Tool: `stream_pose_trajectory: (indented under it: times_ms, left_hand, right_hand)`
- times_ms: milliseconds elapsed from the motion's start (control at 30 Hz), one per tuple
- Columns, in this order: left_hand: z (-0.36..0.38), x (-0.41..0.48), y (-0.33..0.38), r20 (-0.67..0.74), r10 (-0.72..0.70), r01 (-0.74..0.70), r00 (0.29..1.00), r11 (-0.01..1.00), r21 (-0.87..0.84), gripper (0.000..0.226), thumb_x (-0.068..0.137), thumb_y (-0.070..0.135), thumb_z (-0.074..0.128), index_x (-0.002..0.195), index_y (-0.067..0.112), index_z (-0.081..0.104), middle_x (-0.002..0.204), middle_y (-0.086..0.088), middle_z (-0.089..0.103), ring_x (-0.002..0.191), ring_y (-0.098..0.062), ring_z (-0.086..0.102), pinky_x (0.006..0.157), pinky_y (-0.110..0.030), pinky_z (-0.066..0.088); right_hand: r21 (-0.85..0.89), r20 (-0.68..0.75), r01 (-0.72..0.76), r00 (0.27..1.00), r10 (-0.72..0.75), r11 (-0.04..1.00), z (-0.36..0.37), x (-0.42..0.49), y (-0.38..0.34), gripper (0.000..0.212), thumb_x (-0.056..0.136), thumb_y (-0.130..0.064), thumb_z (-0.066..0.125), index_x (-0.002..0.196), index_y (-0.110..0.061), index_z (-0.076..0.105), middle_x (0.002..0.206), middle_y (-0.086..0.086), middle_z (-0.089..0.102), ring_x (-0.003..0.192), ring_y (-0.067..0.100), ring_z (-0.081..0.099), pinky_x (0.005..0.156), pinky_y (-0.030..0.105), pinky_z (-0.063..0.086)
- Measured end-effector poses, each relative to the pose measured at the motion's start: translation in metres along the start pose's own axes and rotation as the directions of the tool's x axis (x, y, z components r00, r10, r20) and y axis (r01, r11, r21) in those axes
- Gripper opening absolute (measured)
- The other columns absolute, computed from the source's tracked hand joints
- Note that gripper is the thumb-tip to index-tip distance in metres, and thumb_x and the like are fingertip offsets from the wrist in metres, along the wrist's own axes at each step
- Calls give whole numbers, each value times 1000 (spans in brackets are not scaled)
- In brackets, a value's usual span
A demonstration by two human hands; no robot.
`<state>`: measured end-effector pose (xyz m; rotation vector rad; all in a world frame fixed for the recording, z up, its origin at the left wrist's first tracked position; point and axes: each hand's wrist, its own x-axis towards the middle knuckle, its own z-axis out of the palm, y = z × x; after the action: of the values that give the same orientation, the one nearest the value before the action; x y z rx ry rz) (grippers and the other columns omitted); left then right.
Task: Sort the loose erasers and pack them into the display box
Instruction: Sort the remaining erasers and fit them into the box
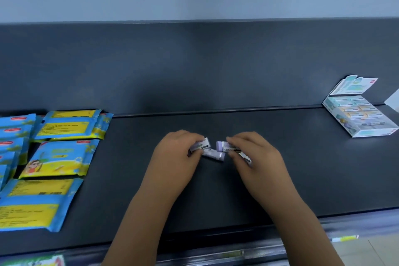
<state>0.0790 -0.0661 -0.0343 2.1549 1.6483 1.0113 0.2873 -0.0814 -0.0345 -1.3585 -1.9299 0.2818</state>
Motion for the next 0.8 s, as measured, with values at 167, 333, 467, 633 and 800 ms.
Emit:
stream_pose_trajectory:
  times_ms: [167,333,467,633,800]
  left_hand:
    - [49,26,57,-5,10,-10,1000,1000,27,25,80,13,73,100,27,72,96,15,62,91,-11,56,81,-27,46]
    - [119,50,129,-1,-35,35,999,999,20,22,83,14,72,101,26,73,96,15,58,89,-8,55,77,-21,44]
    - [179,71,189,-1,-48,48,999,999,12,19,85,15,70,100,27,71,94,16,56,87,-8,54,76,-24,45]
    - [226,87,251,-7,-50,50,999,999,-3,24,87,16,69,107,28,70,100,16,60,92,-10,53,79,-28,47]
    - [257,110,295,4,-13,13,1000,998,65,26,87,22,70,113,28,69,106,17,63,97,-9,52,81,-29,48]
  right_hand:
    - [-1,-15,1,1000,-1,1000,-55,-1,59,25,93,-16,67,118,-15,69,112,-12,59,98,4,60,85,19,48]
    - [-28,23,1,1000,0,1000,-127,1,131,25,92,-14,68,116,-17,69,113,-12,59,99,3,58,86,20,48]
    - [-64,61,16,998,-13,998,-173,8,193,23,91,-15,69,114,-18,69,111,-11,60,101,7,57,89,22,46]
    - [-86,42,-24,999,28,996,-218,10,256,25,88,-15,71,113,-19,70,110,-10,63,104,11,53,90,14,35]
    - [-61,-28,-96,995,95,993,-256,11,300,27,87,-15,74,112,-22,72,110,-11,66,105,13,58,89,22,43]
